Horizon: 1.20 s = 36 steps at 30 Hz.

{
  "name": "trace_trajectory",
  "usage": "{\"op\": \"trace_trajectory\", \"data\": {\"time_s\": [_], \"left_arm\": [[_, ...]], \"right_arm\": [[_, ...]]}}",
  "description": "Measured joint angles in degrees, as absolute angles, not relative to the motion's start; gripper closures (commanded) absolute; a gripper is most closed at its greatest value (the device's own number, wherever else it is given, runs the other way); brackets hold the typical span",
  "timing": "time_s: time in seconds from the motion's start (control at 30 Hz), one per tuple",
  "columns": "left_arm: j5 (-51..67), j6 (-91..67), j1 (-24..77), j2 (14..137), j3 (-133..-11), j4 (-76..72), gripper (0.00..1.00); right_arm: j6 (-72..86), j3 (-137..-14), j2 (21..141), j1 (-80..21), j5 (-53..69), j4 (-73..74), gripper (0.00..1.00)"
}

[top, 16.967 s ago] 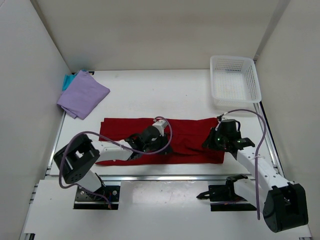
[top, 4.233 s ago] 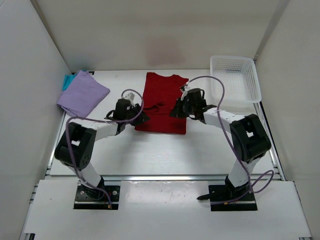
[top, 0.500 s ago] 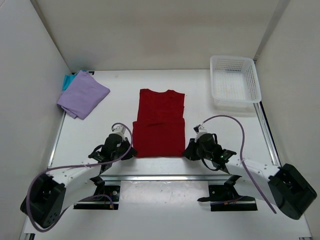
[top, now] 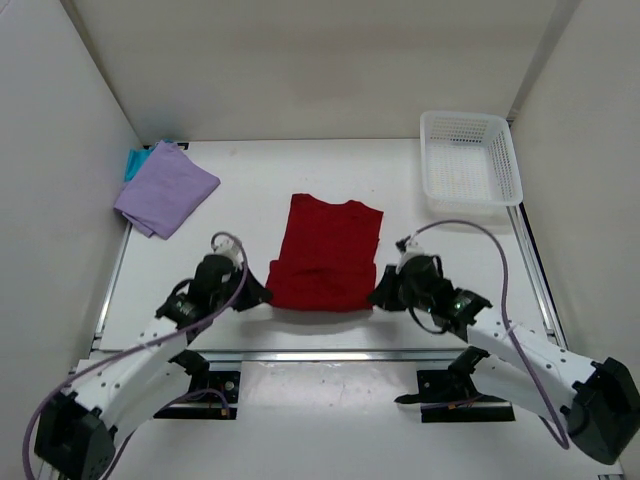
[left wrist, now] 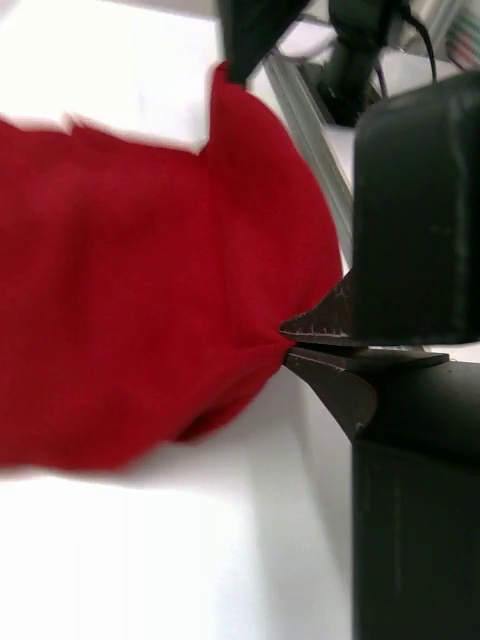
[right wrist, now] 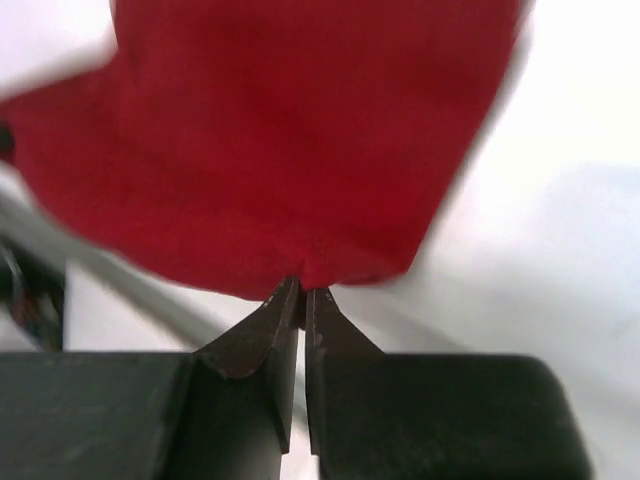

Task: Fold and stack the t-shirts
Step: Fold the long partially folded tshirt into a neat square

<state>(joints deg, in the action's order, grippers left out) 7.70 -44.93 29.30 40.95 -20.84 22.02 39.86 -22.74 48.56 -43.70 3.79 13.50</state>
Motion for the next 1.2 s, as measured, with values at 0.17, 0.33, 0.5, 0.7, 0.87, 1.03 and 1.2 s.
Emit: {"op": "trace_trajectory", "data": {"time_s": [0.17, 0.33, 0.5, 0.7, 0.87, 1.03, 1.2], "left_arm": [[10.22, -40.97, 24.43, 63.53, -40.49, 15.53, 1.00], [12.05, -38.74, 20.01, 90.50, -62.33, 11.42, 1.00], [11.29, -37.52, 18.24, 109.67, -81.76, 12.95, 0.99], [11.99, -39.05, 13.54, 122.04, -91.88, 13.02, 0.71], [11.57, -39.35, 10.70, 125.16, -93.41, 13.56, 0.22], [9.93, -38.89, 10.24, 120.64, -89.17, 11.20, 0.31], [9.26, -38.98, 16.60, 113.38, -80.68, 5.32, 0.34]], "right_arm": [[32.40, -35.94, 60.64, -24.58, 9.76, 12.19, 1.00], [27.62, -52.62, 79.24, -14.13, 14.83, 11.92, 1.00], [25.82, -70.52, 97.49, -9.69, 18.59, 11.38, 1.00], [23.44, -97.89, 120.55, -8.97, 20.34, 15.51, 0.75], [21.15, -108.27, 128.66, -9.30, 19.86, 20.99, 0.56], [20.34, -101.38, 123.00, -10.11, 19.07, 20.53, 0.78], [21.15, -88.40, 114.52, -13.34, 19.97, 15.57, 0.90]]}}
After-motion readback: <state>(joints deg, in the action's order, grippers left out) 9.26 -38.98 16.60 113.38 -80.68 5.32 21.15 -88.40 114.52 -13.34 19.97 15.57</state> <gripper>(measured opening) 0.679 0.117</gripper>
